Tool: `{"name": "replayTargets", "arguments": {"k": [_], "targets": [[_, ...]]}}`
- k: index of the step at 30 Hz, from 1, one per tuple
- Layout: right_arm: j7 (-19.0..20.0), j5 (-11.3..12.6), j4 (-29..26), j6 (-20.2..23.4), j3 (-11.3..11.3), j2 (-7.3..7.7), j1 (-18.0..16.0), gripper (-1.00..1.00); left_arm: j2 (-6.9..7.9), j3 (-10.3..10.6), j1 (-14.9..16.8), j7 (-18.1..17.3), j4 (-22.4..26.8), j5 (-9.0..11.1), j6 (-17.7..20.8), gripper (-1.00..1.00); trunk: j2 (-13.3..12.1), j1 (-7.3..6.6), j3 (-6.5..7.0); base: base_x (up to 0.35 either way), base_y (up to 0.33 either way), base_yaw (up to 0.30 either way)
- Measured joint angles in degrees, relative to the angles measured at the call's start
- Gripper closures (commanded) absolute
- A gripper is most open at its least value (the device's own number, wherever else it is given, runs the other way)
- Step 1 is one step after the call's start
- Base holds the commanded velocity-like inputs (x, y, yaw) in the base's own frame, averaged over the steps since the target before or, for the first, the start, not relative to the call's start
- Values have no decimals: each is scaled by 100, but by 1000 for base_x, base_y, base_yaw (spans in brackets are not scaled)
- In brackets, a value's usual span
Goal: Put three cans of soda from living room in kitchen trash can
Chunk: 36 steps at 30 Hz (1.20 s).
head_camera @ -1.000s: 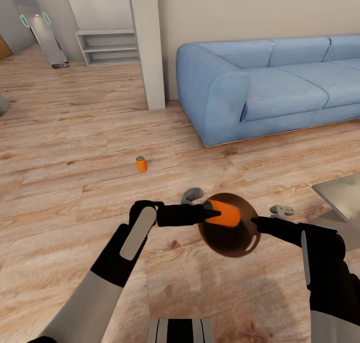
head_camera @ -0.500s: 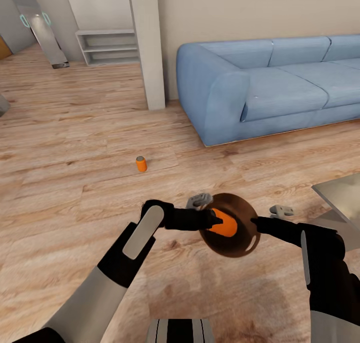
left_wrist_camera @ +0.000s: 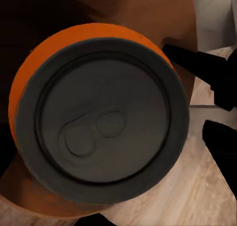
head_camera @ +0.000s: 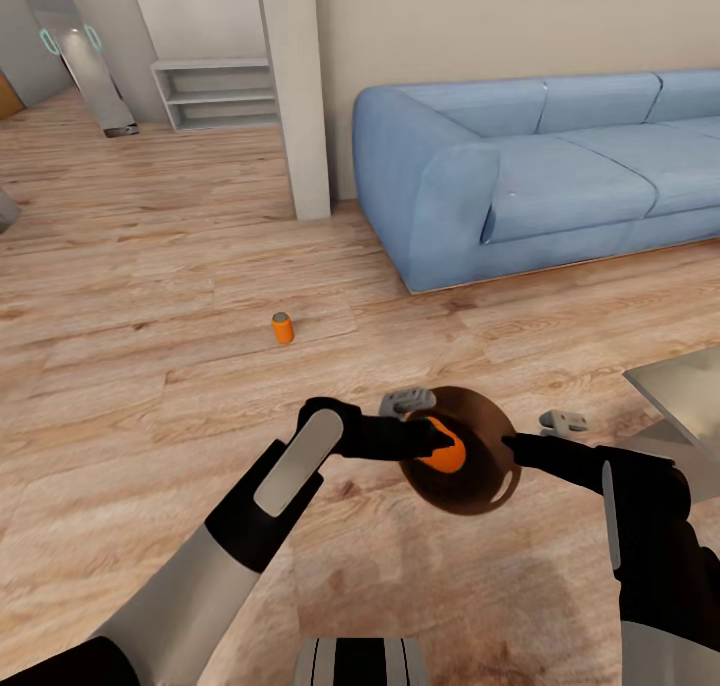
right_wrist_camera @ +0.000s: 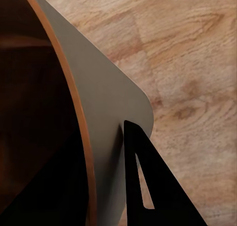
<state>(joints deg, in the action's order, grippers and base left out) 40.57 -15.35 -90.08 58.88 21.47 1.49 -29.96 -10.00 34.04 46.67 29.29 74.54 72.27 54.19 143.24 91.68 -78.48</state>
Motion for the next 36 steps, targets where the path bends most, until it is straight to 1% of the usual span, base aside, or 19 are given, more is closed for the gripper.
{"name": "replayTargets", "arguments": {"k": [7, 10, 14, 18, 20, 22, 23, 24, 25, 26, 27, 28, 29, 30, 31, 33, 34, 35, 36], "targets": [[0, -1, 1, 0, 0, 1, 0, 100, 0, 22, 17, 113, 0, 62, -18, -100, 0, 0, 0, 0, 0, 0], [-6, -64, 0, -24, 2, 1, 0, 100, 0, 23, 18, 118, 0, 66, -15, -100, 0, 0, 0, 0, 0, 0], [5, 36, -1, 13, -1, 0, 0, 100, 0, 24, 18, 120, 5, 68, -14, -100, 0, 0, 0, 0, 0, 0], [-3, -32, 1, -9, 1, 1, 0, 100, 0, 27, 22, 107, 9, 63, -3, -100, 0, 0, 0, 0, 0, 0], [-2, -22, 0, -2, 1, 1, 0, 100, 0, 37, 24, 56, 27, 63, 16, -100, 0, 0, 0, 0, 0, 0], [2, 10, -1, 11, 0, 1, 0, 100, 0, 42, 26, -52, 71, 65, 34, -100, 0, 0, 0, 0, 0, 0], [2, 16, -4, 13, 0, 2, 0, 100, 0, 37, 26, -191, 126, 79, 57, -100, 0, 0, 0, 0, 0, 0], [1, 12, -5, 14, 0, 5, 0, 100, 0, 30, 27, -423, 217, 116, 107, -100, 0, 0, 0, 0, 0, 0], [0, 3, -4, 13, 2, 8, 0, 100, 0, 26, 27, -580, 274, 139, 144, -100, 0, 0, 0, 0, 0, 0], [-1, -7, -2, 14, 4, 13, 0, 100, 0, 16, 27, -953, 379, 211, 220, -100, 0, 0, 0, 0, 0, 0], [-2, -17, -1, 12, 6, 18, 0, 100, 47, 12, 27, -1179, 426, 225, 255, -100, 0, 0, 0, 0, 0, 0], [-2, -13, -3, 19, 7, 32, 0, 100, 246, 8, 27, -1663, 499, 252, 295, -100, 0, 0, 0, 0, 0, 0], [1, -12, -5, 24, 8, 43, 0, 100, 527, 7, 27, -2201, 562, 267, 308, -100, 0, 0, 0, 0, 0, 0], [1, -14, -5, 28, 8, 47, 0, 100, 699, 7, 27, -2492, 589, 283, 303, -100, 0, 0, 0, 0, 0, 0], [2, -9, -6, 33, 8, 55, 0, 100, 1027, 7, 27, -3051, 626, 280, 263, -100, 0, 0, 0, 0, 0, 0], [5, -8, -7, 38, 9, 64, 0, 100, 1738, 13, 28, -4080, 664, 283, -16, -100, 0, 0, 0, 0, 0, 0], [5, -10, -7, 39, 9, 66, 0, 100, 1918, 15, 27, -4300, 671, 296, -121, -100, 0, 0, 0, 0, 0, 0], [6, -10, -7, 39, 9, 68, 0, 100, 2211, 19, 28, -4651, 679, 298, -340, -100, 0, 0, 0, 0, 0, 0], [7, -9, -7, 42, 9, 67, 0, 100, 2364, 22, 27, -4802, 682, 307, -450, -100, 0, 0, 0, 0, 0, 0]]}}
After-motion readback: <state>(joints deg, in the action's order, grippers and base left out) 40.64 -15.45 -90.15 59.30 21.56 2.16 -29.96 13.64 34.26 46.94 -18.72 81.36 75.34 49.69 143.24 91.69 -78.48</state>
